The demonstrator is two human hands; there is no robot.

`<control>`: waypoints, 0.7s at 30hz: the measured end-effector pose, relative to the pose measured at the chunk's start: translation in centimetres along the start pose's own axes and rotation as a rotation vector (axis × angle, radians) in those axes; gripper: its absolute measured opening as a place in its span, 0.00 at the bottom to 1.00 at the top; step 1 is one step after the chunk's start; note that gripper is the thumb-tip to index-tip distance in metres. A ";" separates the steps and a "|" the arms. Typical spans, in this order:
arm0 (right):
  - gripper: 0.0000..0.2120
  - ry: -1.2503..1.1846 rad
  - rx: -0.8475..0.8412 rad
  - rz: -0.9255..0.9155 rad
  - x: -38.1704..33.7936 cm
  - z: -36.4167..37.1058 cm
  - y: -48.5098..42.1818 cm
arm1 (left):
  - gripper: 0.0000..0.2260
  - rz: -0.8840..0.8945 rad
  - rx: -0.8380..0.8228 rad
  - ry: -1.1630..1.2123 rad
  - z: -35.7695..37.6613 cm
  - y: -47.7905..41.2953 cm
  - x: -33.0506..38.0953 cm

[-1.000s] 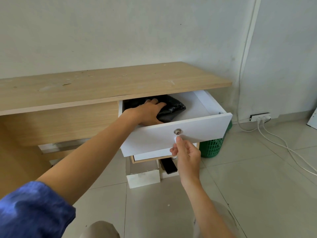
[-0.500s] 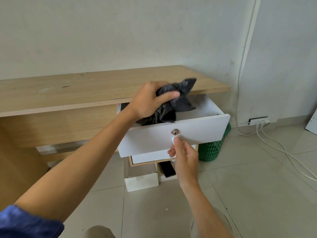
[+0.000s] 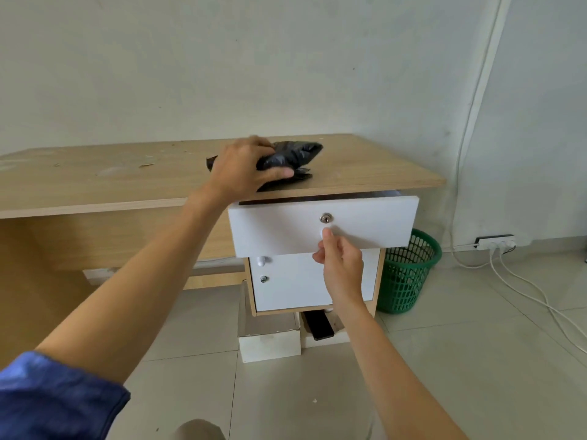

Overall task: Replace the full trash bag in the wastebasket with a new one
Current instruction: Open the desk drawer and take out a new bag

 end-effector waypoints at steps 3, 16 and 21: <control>0.19 -0.013 -0.009 0.015 0.3 0.7 -2.1 | 0.24 -0.126 -0.116 0.131 1.7 0.8 -1.5; 0.20 0.064 -0.031 0.059 0.6 2.9 -7.3 | 0.27 -0.282 -0.087 0.149 3.1 0.3 -2.7; 0.17 0.235 -0.094 0.009 -1.0 2.3 -7.7 | 0.27 -0.296 -0.076 0.161 3.1 0.4 -2.4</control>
Point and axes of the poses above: each hand's wrist, its own y-axis away from the middle knuckle, its own z-axis out of the palm, x = y × z, the point moved 2 cm from there along -y, towards the middle knuckle, and after that the axes turned 2 degrees about z, right-handed, at the moved point
